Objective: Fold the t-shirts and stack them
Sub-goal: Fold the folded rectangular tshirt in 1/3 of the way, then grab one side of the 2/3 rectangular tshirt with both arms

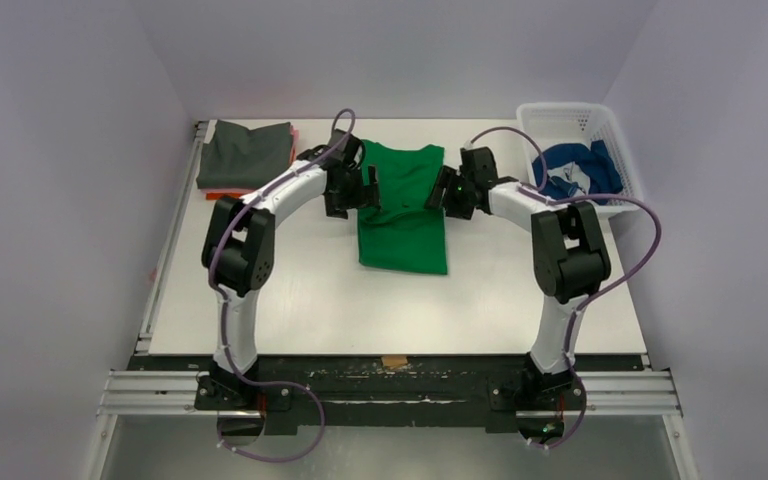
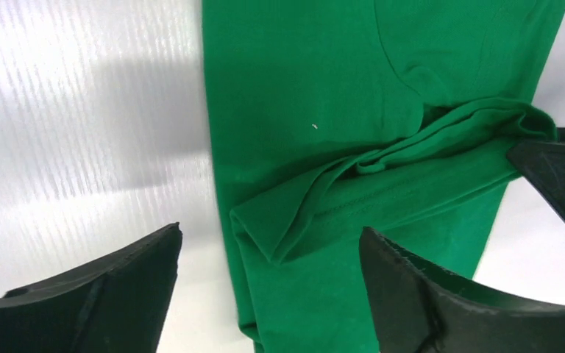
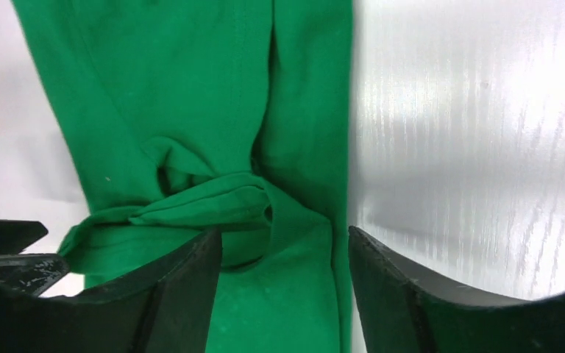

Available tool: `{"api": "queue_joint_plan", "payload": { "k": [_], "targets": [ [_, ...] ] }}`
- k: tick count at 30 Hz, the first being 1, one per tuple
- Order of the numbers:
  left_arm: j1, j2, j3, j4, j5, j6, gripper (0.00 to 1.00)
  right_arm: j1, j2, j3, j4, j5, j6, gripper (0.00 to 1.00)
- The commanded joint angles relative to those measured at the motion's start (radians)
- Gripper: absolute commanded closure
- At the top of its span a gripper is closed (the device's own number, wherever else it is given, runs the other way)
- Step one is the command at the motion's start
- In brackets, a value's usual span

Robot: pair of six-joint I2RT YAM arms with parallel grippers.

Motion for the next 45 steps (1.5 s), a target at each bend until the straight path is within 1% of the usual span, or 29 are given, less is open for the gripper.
{"api": "queue_joint_plan", "payload": {
  "k": [1, 4, 5, 9, 12, 14, 16, 19, 23, 25, 29, 31, 33, 35, 39, 42, 44, 45],
  "targets": [
    [0.013, -0.114, -0.026, 0.002, 0.015, 0.006, 0.01, -0.006, -0.130, -0.018, 0.023, 0.006, -0.014, 0.36],
    [0.012, -0.222, -0.174, 0.094, 0.075, -0.021, 0.00, -0.004, -0.215, -0.107, 0.011, 0.027, -0.013, 0.34],
    [0.011, -0.253, -0.226, 0.123, 0.102, -0.031, 0.00, -0.002, -0.242, -0.141, 0.022, 0.014, -0.004, 0.34],
    [-0.001, -0.327, -0.358, 0.172, 0.154, -0.066, 0.00, 0.021, -0.337, -0.264, 0.061, -0.019, 0.022, 0.34],
    [-0.022, -0.380, -0.443, 0.217, 0.156, -0.090, 0.00, 0.065, -0.364, -0.265, 0.098, -0.060, -0.009, 0.34],
    [-0.033, -0.396, -0.487, 0.257, 0.148, -0.103, 0.00, 0.103, -0.336, -0.243, 0.134, -0.134, -0.011, 0.35],
    [-0.033, -0.371, -0.481, 0.241, 0.142, -0.107, 0.00, 0.146, -0.282, -0.207, 0.159, -0.179, 0.002, 0.35],
    [-0.034, -0.337, -0.466, 0.186, 0.096, -0.109, 0.00, 0.194, -0.153, -0.078, 0.143, -0.198, -0.011, 0.35],
    [-0.033, -0.378, -0.530, 0.200, 0.075, -0.118, 0.00, 0.200, 0.028, 0.111, 0.143, -0.218, 0.001, 0.35],
    [-0.033, -0.413, -0.564, 0.208, 0.075, -0.119, 0.00, 0.197, 0.123, 0.245, 0.129, -0.200, 0.019, 0.35],
    [-0.034, -0.474, -0.611, 0.202, 0.061, -0.125, 0.00, 0.179, 0.313, 0.543, 0.050, -0.118, 0.022, 0.35],
    [-0.032, -0.494, -0.629, 0.206, 0.059, -0.126, 0.00, 0.164, 0.376, 0.660, 0.000, -0.102, 0.033, 0.34],
    [-0.033, -0.499, -0.630, 0.197, 0.049, -0.127, 0.00, 0.150, 0.375, 0.697, -0.013, -0.125, 0.040, 0.34],
    [-0.032, -0.488, -0.609, 0.194, 0.048, -0.125, 0.00, 0.149, 0.296, 0.619, 0.010, -0.114, 0.016, 0.35],
    [-0.031, -0.426, -0.520, 0.199, 0.069, -0.114, 0.00, 0.143, 0.046, 0.287, 0.064, -0.034, -0.036, 0.34],
    [-0.032, -0.365, -0.464, 0.191, 0.080, -0.113, 0.01, 0.129, -0.147, 0.027, 0.098, 0.040, -0.035, 0.34],
    [-0.032, -0.328, -0.456, 0.183, 0.086, -0.114, 0.07, 0.118, -0.253, -0.113, 0.109, 0.067, -0.022, 0.34],
    [-0.033, -0.314, -0.460, 0.188, 0.095, -0.115, 0.13, 0.112, -0.298, -0.172, 0.111, 0.079, -0.016, 0.34]
  ]
}}
